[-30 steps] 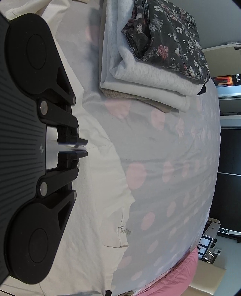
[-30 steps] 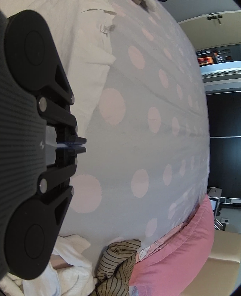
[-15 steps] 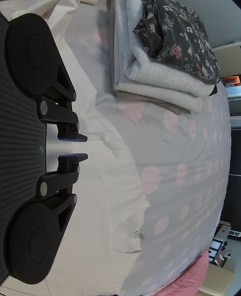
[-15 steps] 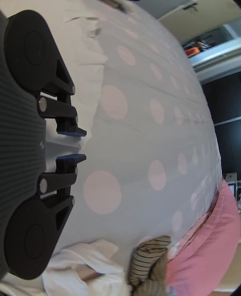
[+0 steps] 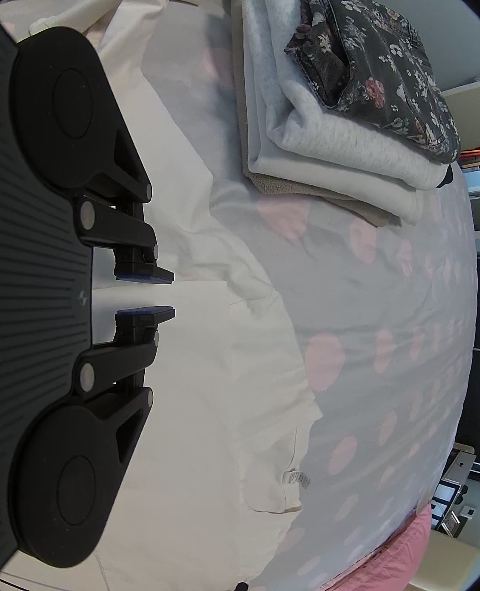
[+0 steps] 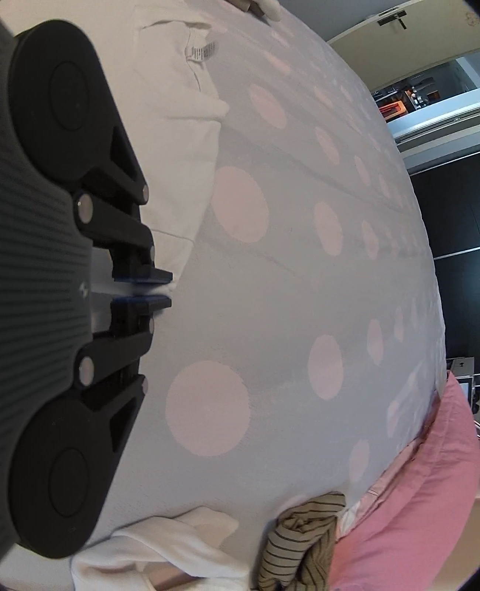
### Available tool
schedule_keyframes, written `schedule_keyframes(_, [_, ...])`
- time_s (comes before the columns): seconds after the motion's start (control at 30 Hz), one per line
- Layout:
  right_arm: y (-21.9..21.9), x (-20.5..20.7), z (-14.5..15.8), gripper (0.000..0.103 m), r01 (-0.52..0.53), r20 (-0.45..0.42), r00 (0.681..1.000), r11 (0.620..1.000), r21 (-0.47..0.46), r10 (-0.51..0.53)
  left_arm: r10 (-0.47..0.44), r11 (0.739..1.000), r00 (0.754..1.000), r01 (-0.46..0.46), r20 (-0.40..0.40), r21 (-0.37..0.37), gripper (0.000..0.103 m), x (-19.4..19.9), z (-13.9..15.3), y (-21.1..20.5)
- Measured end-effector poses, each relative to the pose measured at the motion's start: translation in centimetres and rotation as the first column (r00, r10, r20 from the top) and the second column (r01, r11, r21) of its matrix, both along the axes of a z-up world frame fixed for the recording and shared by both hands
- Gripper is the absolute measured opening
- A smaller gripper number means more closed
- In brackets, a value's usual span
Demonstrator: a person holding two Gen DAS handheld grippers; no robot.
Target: Fold clothes
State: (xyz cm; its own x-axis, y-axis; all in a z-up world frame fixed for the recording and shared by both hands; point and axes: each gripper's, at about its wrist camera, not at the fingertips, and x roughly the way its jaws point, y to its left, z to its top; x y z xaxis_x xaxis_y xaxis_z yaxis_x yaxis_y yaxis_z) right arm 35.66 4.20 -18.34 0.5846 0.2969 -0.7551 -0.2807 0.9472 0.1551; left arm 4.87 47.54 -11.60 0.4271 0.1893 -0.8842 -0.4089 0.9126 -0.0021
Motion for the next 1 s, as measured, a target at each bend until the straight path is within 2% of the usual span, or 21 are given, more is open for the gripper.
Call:
schedule_keyframes(0.17, [-0.5, 0.0, 0.6, 0.008, 0.029, 0.027, 0.999, 0.999, -0.023, -0.029, -0.006, 1.000, 1.000, 0.006, -0.001, 0.001, 0.011, 0.0, 0.1, -0.2])
schedule_keyframes(0.27, [-1.2, 0.0, 0.9, 0.006, 0.069, 0.066, 0.996, 0.994, -0.084, -0.064, -0.010, 1.000, 1.000, 0.010, -0.002, 0.002, 0.011, 0.1, 0.1, -0.4])
schedule_keyframes(0.47, [-2.7, -0.2, 1.1, 0.007, 0.045, 0.021, 0.999, 0.996, -0.074, -0.043, -0.018, 1.000, 1.000, 0.018, -0.004, 0.004, 0.011, 0.1, 0.2, -0.6])
schedule_keyframes(0.53, [-2.8, -0.5, 1.3, 0.011, 0.024, 0.009, 1.000, 0.996, -0.085, -0.024, -0.027, 1.000, 1.000, 0.027, -0.007, 0.003, 0.011, 0.1, 0.1, -0.9])
schedule_keyframes(0.7, [-2.5, -1.7, 1.5, 0.012, -0.048, -0.058, 0.998, 0.988, -0.145, 0.040, -0.054, 0.999, 0.998, 0.054, -0.024, -0.001, 0.013, 0.0, 0.2, -1.7])
schedule_keyframes(0.87, [-1.7, -3.4, 1.5, 0.013, -0.158, -0.161, 0.979, 0.965, -0.211, 0.125, -0.077, 0.997, 0.996, 0.077, -0.047, -0.014, 0.013, -0.1, 0.3, -2.4])
schedule_keyframes(1.0, [-1.0, -4.7, 1.4, 0.028, -0.248, -0.246, 0.951, 0.935, -0.254, 0.185, -0.097, 0.995, 0.994, 0.096, -0.054, -0.030, 0.013, -0.2, 0.6, -3.0])
